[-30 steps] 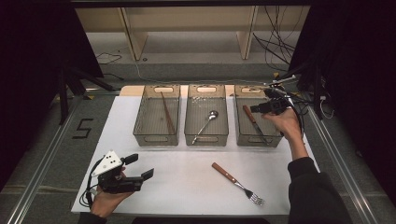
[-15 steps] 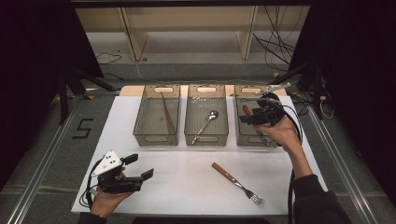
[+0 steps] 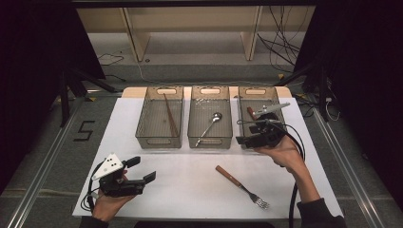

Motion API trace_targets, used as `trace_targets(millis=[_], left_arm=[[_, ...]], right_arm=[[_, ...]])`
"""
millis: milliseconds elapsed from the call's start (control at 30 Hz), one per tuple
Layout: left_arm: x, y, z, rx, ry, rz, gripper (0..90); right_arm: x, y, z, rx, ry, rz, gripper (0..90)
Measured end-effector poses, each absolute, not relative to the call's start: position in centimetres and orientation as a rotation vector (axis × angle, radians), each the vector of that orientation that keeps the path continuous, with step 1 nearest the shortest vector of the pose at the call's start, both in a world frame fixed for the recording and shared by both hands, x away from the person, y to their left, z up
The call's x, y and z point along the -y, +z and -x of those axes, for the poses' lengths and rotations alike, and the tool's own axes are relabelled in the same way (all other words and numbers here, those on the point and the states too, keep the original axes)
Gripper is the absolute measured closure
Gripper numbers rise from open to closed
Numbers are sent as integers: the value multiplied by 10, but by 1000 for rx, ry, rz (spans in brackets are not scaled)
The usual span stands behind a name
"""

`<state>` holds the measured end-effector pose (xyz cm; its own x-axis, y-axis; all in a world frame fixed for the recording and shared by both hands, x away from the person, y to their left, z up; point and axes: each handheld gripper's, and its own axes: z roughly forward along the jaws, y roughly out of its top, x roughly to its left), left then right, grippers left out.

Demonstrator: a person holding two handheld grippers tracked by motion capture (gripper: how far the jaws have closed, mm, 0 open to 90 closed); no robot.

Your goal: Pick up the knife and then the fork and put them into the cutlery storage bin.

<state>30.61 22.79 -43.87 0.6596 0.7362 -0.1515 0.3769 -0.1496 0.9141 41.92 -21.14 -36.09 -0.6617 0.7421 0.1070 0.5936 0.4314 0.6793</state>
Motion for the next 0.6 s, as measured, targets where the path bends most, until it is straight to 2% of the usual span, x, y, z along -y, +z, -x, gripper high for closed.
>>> trace_targets(millis=[600], left_arm=[[-227,-440,-306,-906,402,-1754,159]], right_arm=[[194,-389,-394,-2584,992,-1132,292]])
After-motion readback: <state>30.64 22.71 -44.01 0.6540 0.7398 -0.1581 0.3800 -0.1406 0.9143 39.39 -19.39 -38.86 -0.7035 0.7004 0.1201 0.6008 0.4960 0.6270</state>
